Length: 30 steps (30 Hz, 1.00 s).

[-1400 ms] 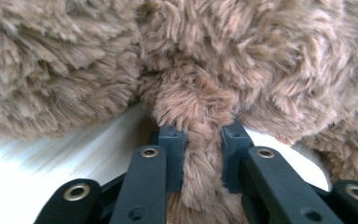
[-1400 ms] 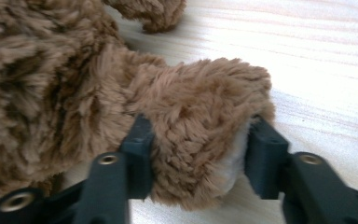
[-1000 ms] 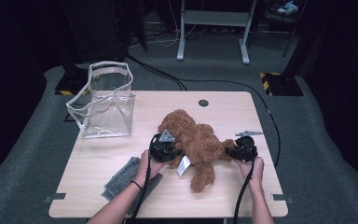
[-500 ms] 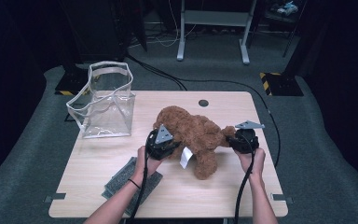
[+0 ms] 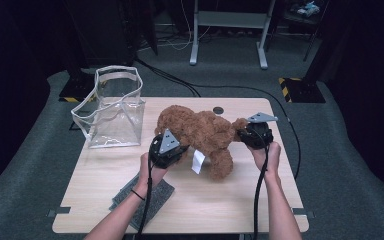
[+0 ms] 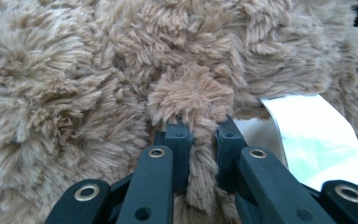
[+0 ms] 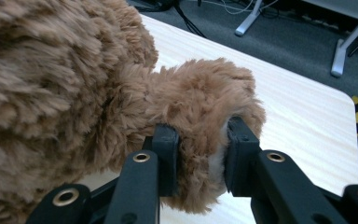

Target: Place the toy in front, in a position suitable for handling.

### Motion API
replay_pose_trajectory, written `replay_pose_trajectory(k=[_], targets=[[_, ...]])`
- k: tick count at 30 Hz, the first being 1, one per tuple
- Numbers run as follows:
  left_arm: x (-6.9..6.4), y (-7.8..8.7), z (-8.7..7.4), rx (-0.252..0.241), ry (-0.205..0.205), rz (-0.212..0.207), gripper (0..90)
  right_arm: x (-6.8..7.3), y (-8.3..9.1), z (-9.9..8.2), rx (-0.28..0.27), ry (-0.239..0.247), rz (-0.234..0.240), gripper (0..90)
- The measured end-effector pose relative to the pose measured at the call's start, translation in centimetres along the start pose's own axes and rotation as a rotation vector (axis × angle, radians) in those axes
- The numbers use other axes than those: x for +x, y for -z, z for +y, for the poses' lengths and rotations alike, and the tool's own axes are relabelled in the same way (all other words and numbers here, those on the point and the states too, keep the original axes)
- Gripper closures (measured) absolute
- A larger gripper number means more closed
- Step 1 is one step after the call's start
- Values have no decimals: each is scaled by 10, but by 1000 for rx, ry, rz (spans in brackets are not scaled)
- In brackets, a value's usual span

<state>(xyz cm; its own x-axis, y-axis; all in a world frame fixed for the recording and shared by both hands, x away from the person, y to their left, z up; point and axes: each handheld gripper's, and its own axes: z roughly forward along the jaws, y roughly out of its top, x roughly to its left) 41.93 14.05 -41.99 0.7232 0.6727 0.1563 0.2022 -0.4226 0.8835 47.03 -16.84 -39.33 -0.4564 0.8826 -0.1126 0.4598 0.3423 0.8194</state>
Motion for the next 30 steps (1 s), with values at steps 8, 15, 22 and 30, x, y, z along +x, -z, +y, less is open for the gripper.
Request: replay_pose_trajectory(k=[8, 15, 22, 30], targets=[[5, 2, -10, 21, 0, 23, 802, 6, -22, 8, 6, 10, 15, 705], [9, 1, -19, 36, 22, 43, 802, 10, -39, 14, 9, 24, 28, 705], [14, 3, -29, 49, 44, 59, 802, 20, -55, 19, 10, 52, 32, 706], [17, -2, -46, 106, 70, 69, 800, 31, -77, 20, 47, 58, 48, 705]])
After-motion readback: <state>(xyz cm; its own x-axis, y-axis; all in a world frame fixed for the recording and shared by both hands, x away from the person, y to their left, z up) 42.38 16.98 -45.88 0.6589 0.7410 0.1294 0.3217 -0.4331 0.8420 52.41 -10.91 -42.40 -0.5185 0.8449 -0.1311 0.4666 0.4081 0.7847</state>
